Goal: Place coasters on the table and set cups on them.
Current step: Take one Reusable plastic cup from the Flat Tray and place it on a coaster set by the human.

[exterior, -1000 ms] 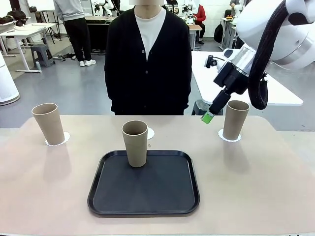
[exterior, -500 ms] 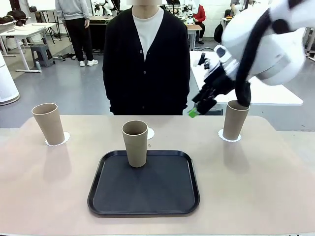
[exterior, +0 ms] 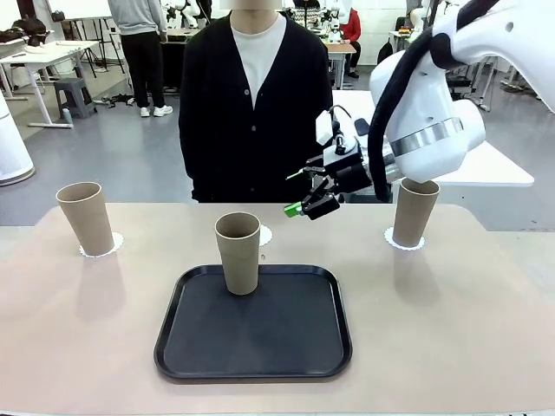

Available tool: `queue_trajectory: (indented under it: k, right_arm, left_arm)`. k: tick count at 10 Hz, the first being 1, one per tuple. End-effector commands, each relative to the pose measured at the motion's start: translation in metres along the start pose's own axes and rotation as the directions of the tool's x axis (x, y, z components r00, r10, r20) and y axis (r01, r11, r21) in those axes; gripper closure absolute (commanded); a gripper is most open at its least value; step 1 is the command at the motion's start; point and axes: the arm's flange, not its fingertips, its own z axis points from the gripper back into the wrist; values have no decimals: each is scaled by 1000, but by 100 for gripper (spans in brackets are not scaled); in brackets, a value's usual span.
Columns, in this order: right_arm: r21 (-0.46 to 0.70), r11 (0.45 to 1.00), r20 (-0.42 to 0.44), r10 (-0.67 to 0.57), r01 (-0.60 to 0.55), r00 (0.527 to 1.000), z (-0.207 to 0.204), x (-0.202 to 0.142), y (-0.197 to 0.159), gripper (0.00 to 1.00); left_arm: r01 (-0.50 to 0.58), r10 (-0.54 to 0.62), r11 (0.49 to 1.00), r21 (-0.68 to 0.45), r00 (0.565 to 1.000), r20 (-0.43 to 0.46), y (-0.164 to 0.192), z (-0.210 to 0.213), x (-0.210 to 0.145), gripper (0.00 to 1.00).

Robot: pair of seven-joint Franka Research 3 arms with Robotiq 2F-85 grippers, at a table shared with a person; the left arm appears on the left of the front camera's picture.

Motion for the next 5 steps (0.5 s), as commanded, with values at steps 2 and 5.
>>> queue_trajectory:
  k: [2,5]
  right_arm:
    - [58,998,80,-19,15,997,6,-25,15,0]
    - [118,992,127,-51,36,991,2,-47,40,0]
  left_arm:
    - [-11,11,1000,6,1000,2,-2,2,-1,0]
    - [-11,11,1000,6,1000,2,-2,2,-1,0]
